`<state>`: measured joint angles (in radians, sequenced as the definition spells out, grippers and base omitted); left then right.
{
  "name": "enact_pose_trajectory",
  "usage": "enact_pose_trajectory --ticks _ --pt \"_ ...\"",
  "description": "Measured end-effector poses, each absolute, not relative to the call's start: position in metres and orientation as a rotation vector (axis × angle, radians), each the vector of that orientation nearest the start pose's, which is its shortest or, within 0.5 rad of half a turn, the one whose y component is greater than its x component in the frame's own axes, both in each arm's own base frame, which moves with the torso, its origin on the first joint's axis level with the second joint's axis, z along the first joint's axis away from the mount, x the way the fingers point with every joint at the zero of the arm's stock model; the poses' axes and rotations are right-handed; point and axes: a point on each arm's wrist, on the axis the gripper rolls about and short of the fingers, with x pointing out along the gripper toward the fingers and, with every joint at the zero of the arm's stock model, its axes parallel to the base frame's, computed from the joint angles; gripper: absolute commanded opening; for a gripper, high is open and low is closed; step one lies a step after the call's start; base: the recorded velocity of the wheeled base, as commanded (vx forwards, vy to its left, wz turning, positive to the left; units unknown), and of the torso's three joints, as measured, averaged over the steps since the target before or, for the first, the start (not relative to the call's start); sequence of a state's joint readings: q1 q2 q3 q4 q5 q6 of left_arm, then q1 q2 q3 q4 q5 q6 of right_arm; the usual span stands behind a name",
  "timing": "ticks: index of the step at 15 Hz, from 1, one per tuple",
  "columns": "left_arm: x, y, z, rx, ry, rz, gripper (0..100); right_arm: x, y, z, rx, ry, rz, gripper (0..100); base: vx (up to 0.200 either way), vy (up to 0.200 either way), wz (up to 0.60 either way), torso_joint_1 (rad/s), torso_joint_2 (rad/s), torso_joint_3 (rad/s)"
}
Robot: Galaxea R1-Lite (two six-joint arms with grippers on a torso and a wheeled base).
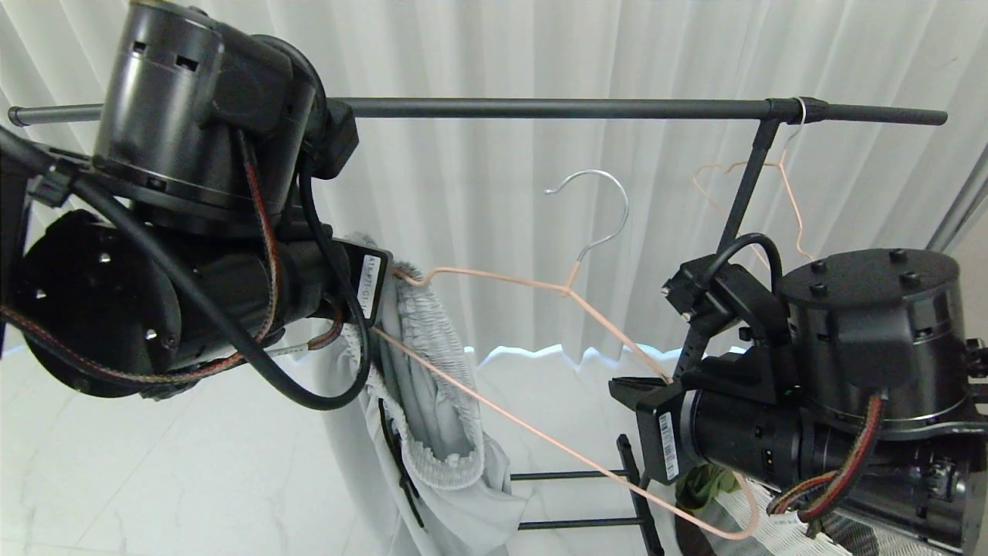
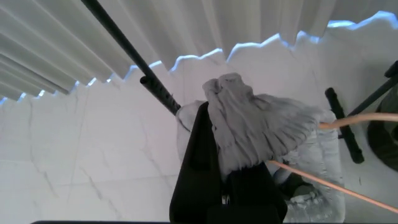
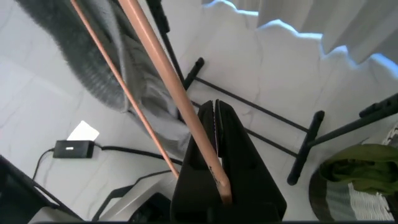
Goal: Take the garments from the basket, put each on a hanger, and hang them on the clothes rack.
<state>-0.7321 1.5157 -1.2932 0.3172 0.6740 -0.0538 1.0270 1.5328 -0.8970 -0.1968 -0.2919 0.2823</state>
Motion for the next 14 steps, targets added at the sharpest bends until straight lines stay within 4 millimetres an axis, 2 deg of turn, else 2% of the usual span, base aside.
enact_pose_trajectory --ticks 6,14 --pt "0.188 -0.178 0.292 0.199 0.387 -0.109 0 0.127 0.242 0.207 -0.031 0.463 0.745 0 0.0 0.0 0.0 0.0 0.0 0.0" --pt "0.153 -0.201 0.306 0.135 0.343 -0.27 0 0.139 0.272 0.195 0.03 0.422 0.759 0 0.0 0.0 0.0 0.0 0.0 0.0"
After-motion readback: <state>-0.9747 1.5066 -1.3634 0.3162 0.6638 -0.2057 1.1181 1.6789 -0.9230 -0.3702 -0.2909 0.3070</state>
